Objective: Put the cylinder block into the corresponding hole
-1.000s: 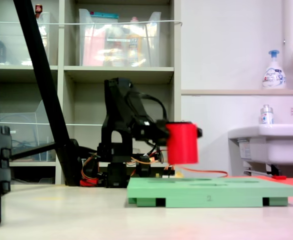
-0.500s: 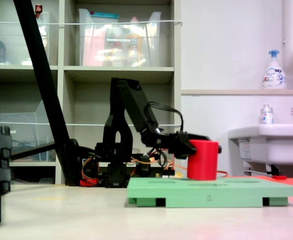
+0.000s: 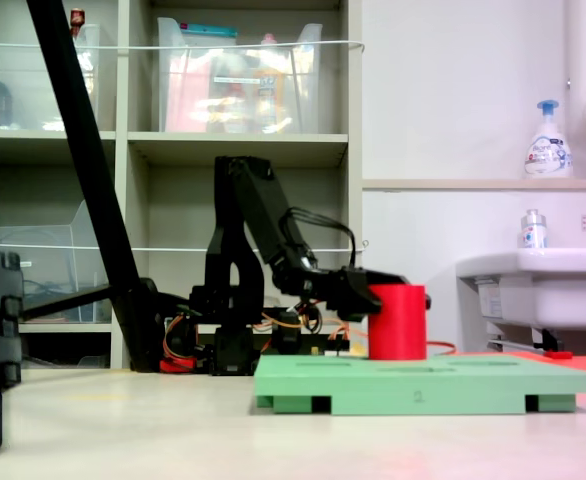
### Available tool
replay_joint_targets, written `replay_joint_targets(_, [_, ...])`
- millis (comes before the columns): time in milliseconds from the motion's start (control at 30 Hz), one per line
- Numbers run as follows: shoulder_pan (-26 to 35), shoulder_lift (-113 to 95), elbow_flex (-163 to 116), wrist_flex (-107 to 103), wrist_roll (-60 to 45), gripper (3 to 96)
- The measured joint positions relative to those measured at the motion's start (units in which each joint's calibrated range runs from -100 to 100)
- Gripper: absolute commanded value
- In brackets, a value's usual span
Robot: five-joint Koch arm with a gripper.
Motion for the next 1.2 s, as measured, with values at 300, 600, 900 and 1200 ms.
replay_joint_targets(300, [-0.1,-2.05,-3.82,0.59,0.0,38.5])
replay_joint_targets(600, [-0.1,1.09,-4.51,0.69,0.0,41.3])
replay_joint_targets(900, [-0.15,26.95,-2.06,16.05,-0.24,53.4])
replay_joint_targets(1200, [-0.2,9.58,-7.06,8.52,-0.05,68.1])
